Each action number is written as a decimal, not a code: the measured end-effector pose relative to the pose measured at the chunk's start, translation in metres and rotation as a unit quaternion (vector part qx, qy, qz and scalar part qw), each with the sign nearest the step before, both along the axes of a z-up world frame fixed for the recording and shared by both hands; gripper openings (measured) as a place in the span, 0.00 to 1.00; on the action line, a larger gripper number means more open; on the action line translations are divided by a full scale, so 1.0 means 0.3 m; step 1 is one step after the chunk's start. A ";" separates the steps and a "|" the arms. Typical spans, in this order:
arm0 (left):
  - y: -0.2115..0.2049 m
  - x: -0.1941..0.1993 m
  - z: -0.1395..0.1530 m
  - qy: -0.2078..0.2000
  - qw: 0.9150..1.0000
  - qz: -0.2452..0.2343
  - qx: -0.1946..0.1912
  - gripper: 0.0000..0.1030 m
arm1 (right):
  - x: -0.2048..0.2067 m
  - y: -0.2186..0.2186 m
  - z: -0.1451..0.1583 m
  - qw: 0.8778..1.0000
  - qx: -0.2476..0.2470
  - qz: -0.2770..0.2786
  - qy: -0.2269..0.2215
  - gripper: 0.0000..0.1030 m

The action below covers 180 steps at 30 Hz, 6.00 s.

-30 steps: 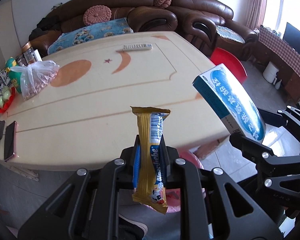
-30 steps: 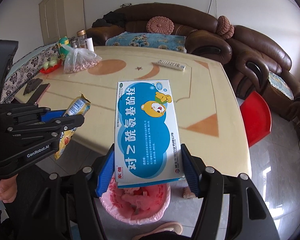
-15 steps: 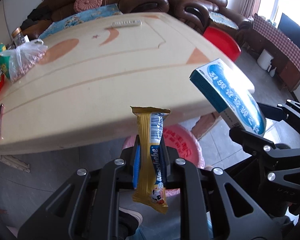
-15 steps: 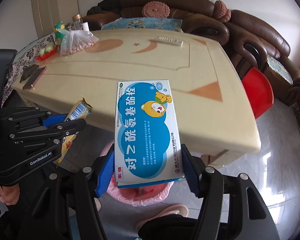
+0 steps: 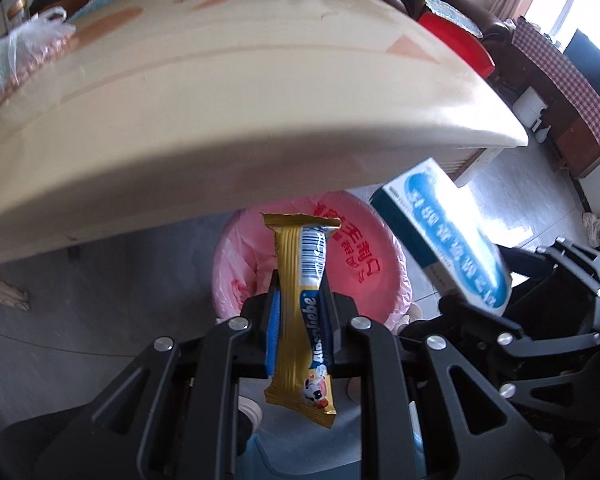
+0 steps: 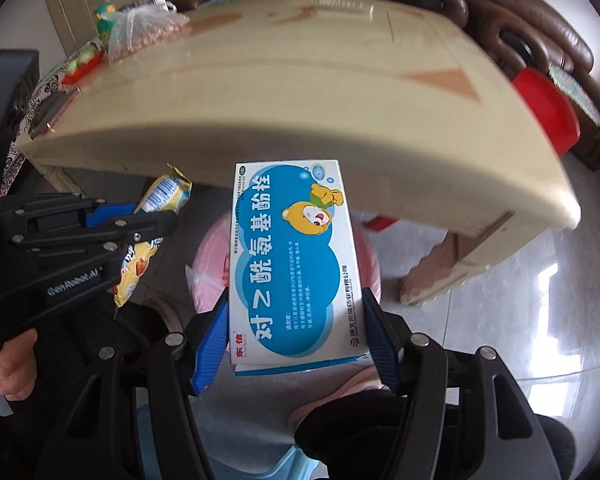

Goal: Collect trash

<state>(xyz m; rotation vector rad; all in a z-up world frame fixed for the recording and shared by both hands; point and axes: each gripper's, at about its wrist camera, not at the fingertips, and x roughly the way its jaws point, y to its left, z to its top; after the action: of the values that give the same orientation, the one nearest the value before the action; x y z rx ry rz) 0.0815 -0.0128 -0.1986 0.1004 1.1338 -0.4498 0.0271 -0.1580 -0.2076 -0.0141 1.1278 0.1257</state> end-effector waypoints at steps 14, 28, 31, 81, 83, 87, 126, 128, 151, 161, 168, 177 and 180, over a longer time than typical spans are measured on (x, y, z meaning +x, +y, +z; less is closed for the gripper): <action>-0.015 0.132 -0.270 0.087 0.996 0.035 -0.001 0.17 | 0.143 -0.005 -0.304 0.996 -0.013 0.014 0.092 0.58; -0.058 0.190 -0.382 0.117 0.992 0.041 0.003 0.17 | 0.220 -0.001 -0.433 0.992 -0.006 0.021 0.128 0.58; -0.054 0.191 -0.384 0.122 0.992 0.042 0.005 0.17 | 0.229 0.007 -0.437 0.992 -0.006 0.022 0.127 0.59; -0.194 -0.192 0.515 -0.189 0.976 0.105 0.028 0.82 | -0.133 -0.264 0.489 0.960 -0.071 -0.166 -0.213 0.85; -0.188 -0.224 0.570 -0.211 0.970 0.119 0.029 0.83 | -0.162 -0.250 0.562 0.955 -0.070 -0.164 -0.236 0.85; -0.173 -0.264 0.659 -0.236 0.960 0.149 0.034 0.87 | -0.226 -0.217 0.703 0.945 -0.083 -0.166 -0.270 0.86; -0.114 -0.342 0.750 -0.263 0.949 0.171 0.031 0.88 | -0.340 -0.150 0.820 0.935 -0.089 -0.181 -0.290 0.87; -0.114 -0.342 0.751 -0.264 0.949 0.171 0.032 0.88 | -0.340 -0.151 0.819 0.936 -0.089 -0.181 -0.290 0.87; -0.104 -0.335 0.750 -0.266 0.947 0.176 0.033 0.88 | -0.345 -0.157 0.816 0.936 -0.090 -0.179 -0.291 0.87; -0.093 -0.330 0.753 -0.268 0.946 0.179 0.035 0.88 | -0.339 -0.167 0.819 0.935 -0.090 -0.181 -0.290 0.87; -0.086 -0.328 0.757 -0.270 0.945 0.183 0.037 0.93 | -0.339 -0.172 0.819 0.935 -0.090 -0.182 -0.291 0.87; -0.098 -0.332 0.755 -0.277 0.943 0.179 0.041 0.93 | -0.335 -0.172 0.818 0.936 -0.091 -0.181 -0.289 0.87; -0.101 -0.332 0.752 -0.271 0.945 0.177 0.039 0.93 | -0.336 -0.172 0.818 0.936 -0.090 -0.181 -0.288 0.87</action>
<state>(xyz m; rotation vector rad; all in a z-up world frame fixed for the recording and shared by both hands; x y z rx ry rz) -0.0182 -0.0431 0.0271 0.0797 0.6048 -0.0431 -0.0736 -0.2095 0.0377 -0.0049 0.5346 -0.2984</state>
